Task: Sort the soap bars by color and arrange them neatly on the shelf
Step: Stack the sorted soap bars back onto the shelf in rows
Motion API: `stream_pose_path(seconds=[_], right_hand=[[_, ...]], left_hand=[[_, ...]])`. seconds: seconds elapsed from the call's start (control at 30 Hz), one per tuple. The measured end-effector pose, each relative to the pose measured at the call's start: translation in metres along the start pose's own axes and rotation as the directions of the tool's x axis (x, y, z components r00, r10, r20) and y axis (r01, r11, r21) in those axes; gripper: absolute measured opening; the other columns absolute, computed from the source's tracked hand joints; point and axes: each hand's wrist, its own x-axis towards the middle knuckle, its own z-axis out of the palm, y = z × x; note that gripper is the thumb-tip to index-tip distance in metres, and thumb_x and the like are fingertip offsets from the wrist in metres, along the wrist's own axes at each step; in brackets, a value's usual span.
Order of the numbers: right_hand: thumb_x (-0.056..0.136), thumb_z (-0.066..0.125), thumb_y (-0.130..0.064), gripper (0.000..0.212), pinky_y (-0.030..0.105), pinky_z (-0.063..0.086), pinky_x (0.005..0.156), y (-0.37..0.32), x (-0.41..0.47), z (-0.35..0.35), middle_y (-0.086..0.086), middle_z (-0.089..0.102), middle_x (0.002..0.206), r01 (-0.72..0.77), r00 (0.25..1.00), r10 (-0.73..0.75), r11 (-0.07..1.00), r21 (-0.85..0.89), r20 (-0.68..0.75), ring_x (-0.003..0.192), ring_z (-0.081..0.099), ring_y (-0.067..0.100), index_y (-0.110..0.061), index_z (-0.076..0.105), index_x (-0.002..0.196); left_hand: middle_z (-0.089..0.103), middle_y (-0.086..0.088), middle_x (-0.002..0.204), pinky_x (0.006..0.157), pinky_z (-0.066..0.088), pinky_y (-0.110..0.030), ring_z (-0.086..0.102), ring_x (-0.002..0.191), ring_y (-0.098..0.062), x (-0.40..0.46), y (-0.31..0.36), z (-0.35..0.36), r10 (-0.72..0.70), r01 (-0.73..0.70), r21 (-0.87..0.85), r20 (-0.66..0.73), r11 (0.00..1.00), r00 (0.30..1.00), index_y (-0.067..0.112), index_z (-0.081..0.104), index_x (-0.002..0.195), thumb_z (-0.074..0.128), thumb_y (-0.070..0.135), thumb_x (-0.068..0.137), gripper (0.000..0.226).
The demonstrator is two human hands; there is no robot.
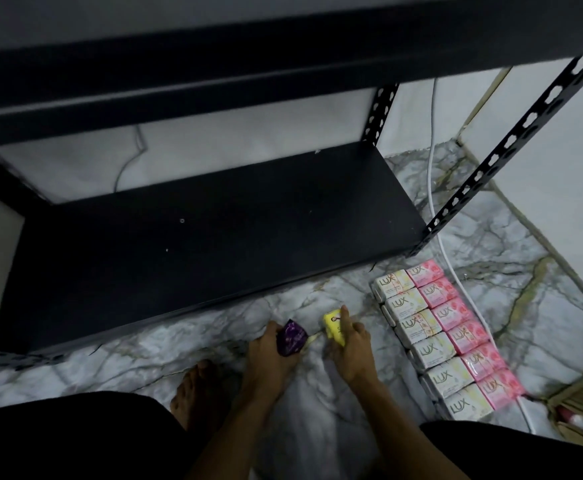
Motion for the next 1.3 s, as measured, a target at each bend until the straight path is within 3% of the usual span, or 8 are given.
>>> stream_pose_path(seconds=[0.17,0.33,0.43,0.67,0.77,0.9,1.07,1.3], right_hand=[[0.091,0.061,-0.023,0.077,0.03,0.042,0.086,-0.048,-0.044,-0.033,0.005,0.057,0.114,0.2,0.98,-0.195,0.968,0.15,-0.047,0.103,0.053,0.023,-0.027,0.02,0.156],[0.089,0.06,-0.034,0.068,0.032,0.048,0.087,-0.129,-0.073,-0.097,0.007,0.059,0.119,0.403,0.915,-0.389,0.895,0.19,-0.108,0.103,0.056,0.02,-0.037,0.035,0.151],[0.089,0.069,-0.028,0.061,0.037,0.053,0.085,-0.188,-0.095,-0.146,0.001,0.061,0.121,0.533,0.845,-0.5,0.817,0.221,-0.189,0.103,0.059,0.018,-0.042,0.043,0.143],[0.088,0.073,-0.021,0.042,0.014,0.05,0.072,-0.316,-0.154,-0.237,-0.018,0.062,0.112,0.749,0.662,-0.677,0.596,0.289,-0.321,0.095,0.061,0.001,-0.035,0.055,0.123],[0.087,0.074,-0.02,0.041,0.006,0.043,0.067,-0.363,-0.145,-0.257,-0.012,0.063,0.112,0.779,0.625,-0.694,0.578,0.242,-0.356,0.093,0.06,-0.001,-0.029,0.057,0.123],[0.085,0.076,-0.021,0.043,0.004,0.039,0.06,-0.416,-0.112,-0.265,0.001,0.062,0.117,0.749,0.647,-0.672,0.649,0.136,-0.359,0.092,0.058,0.011,-0.024,0.059,0.125],[0.089,0.073,-0.022,0.054,0.027,0.04,0.091,-0.448,-0.071,-0.254,0.009,0.048,0.125,0.677,0.705,-0.666,0.734,-0.048,-0.244,0.116,0.051,0.027,-0.02,0.054,0.139],[0.096,0.064,-0.028,0.057,0.037,0.036,0.11,-0.464,-0.015,-0.245,0.008,0.039,0.129,0.698,0.673,-0.714,0.699,-0.155,-0.193,0.126,0.041,0.027,-0.026,0.044,0.149]], left_hand=[[0.074,0.007,0.09,0.074,0.059,-0.03,0.068,0.08,-0.007,-0.025,0.029,-0.05,0.063,-0.066,-0.061,-0.053,0.996,0.997,0.025,0.068,0.104,0.094,0.027,0.059,0.052],[0.068,0.019,0.087,0.07,0.046,-0.001,0.062,0.077,0.014,-0.076,0.089,-0.133,0.213,-0.24,-0.106,-0.213,0.965,0.954,0.022,0.068,0.119,0.091,0.021,0.068,0.055],[0.068,0.017,0.089,0.072,0.044,0.002,0.062,0.081,0.017,-0.115,0.129,-0.189,0.301,-0.357,-0.118,-0.334,0.927,0.893,0.018,0.067,0.126,0.092,0.024,0.067,0.065],[0.069,0.017,0.094,0.069,0.04,0.004,0.06,0.078,0.018,-0.185,0.206,-0.304,0.477,-0.546,0.057,-0.568,0.836,0.671,0.02,0.069,0.124,0.092,0.03,0.066,0.063],[0.073,0.005,0.092,0.066,0.043,0.001,0.066,0.073,0.009,-0.185,0.236,-0.343,0.496,-0.547,0.119,-0.61,0.828,0.618,0.014,0.069,0.123,0.092,0.029,0.068,0.062],[0.071,-0.005,0.11,0.081,0.052,-0.02,0.061,0.091,-0.01,-0.161,0.268,-0.379,0.509,-0.451,0.258,-0.595,0.854,0.622,0.009,0.064,0.129,0.089,0.031,0.072,0.066],[0.057,-0.015,0.127,0.095,0.048,-0.041,0.054,0.116,-0.032,-0.115,0.283,-0.396,0.42,-0.25,0.356,-0.561,0.9,0.714,0.02,0.039,0.143,0.087,0.032,0.074,0.086],[0.064,-0.011,0.114,0.086,0.053,-0.042,0.059,0.107,-0.029,-0.063,0.277,-0.408,0.477,-0.208,0.472,-0.571,0.857,0.668,0.017,0.058,0.121,0.079,0.03,0.083,0.045]])
